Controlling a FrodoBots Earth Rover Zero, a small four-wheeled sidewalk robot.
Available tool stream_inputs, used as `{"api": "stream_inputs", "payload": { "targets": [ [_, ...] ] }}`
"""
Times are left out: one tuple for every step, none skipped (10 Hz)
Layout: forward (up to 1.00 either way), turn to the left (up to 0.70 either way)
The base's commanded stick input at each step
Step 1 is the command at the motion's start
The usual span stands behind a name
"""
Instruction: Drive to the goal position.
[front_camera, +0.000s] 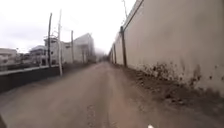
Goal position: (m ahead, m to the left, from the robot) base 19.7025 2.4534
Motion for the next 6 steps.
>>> {"api": "stream_inputs", "payload": {
  "targets": [
    [0.30,0.00],
    [0.30,0.00],
    [0.30,0.00],
    [0.30,0.00],
    [0.30,0.00],
    [0.30,0.00]
  ]
}}
